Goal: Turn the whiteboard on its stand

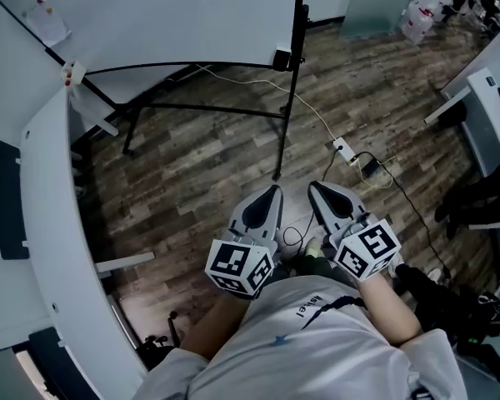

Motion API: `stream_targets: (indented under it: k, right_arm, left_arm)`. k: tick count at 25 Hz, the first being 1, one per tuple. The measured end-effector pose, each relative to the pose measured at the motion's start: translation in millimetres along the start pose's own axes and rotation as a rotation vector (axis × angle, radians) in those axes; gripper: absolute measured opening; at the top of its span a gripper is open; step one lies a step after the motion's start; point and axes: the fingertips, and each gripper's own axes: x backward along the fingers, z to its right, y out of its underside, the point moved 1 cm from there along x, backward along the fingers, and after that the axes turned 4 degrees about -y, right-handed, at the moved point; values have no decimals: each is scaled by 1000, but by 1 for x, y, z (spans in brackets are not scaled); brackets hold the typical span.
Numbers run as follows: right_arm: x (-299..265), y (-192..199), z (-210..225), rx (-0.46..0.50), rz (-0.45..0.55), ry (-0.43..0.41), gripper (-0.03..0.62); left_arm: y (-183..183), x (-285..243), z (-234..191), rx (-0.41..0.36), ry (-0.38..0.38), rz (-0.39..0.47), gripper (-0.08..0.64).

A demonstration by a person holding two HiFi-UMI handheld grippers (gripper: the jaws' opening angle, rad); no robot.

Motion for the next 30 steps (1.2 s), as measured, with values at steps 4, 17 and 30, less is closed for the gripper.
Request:
stream_targets:
  k: [4, 17, 30]
  right_arm:
    - [-1, 6, -9, 5, -3, 9, 11]
    - [-22, 3, 19, -16, 24, -43, 11]
    - [-25, -49, 152, 22, 33, -153, 11]
  left_arm:
    - [6, -2, 0, 9, 31, -15, 11]
    - [2, -33, -1, -18, 13, -34, 11]
    - [-12, -171, 47, -38, -35, -31, 11]
